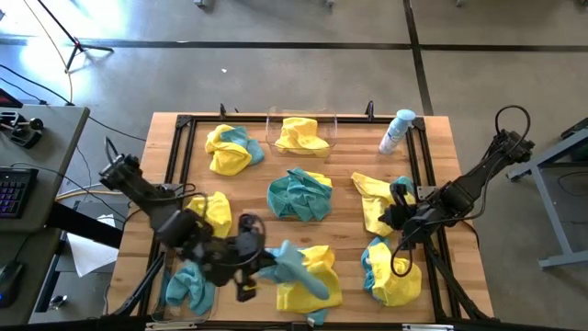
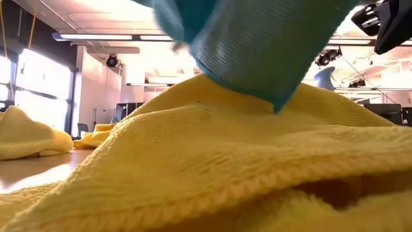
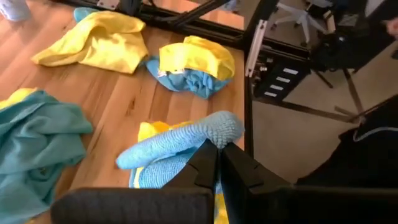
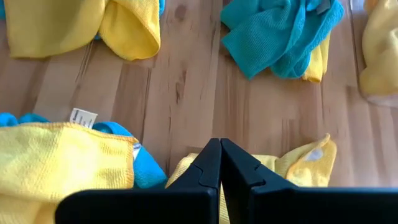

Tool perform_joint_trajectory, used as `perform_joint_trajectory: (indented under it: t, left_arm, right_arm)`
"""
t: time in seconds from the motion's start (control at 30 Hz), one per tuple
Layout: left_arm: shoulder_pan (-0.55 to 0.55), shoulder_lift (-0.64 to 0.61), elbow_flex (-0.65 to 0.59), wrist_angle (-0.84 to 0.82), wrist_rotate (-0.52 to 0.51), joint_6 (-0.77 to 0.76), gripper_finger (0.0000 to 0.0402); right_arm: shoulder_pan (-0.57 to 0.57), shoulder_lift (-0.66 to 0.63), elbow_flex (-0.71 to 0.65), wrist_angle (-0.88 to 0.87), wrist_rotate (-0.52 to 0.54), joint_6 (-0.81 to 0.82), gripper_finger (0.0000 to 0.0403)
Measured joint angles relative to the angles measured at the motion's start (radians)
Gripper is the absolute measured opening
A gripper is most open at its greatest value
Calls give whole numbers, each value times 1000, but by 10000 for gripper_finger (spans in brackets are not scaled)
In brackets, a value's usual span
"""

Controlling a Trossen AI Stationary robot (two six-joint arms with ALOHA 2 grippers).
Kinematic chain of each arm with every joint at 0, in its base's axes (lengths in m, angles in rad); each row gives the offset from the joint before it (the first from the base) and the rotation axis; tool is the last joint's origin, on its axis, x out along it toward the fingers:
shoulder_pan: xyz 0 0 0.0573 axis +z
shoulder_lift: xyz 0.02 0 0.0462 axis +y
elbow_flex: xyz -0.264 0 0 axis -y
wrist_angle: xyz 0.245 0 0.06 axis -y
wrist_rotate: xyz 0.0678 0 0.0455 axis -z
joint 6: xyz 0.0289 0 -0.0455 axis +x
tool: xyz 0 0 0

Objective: Sort microfiber towel by color & place in baskets
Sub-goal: Put the blue microfiber towel into the bottom transparent bin

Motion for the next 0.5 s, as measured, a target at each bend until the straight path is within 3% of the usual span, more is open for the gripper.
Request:
perform_joint_trajectory:
  t: [0.13,0.5]
  left_arm:
    - [-59,-54,0,-100,-4,-13,0]
    - [-210,-186,-1,-391,5,-291,0]
  right_arm:
    - [0,0,0,1,8,-27,0]
    - [-9,0,0,17,37,-27,0]
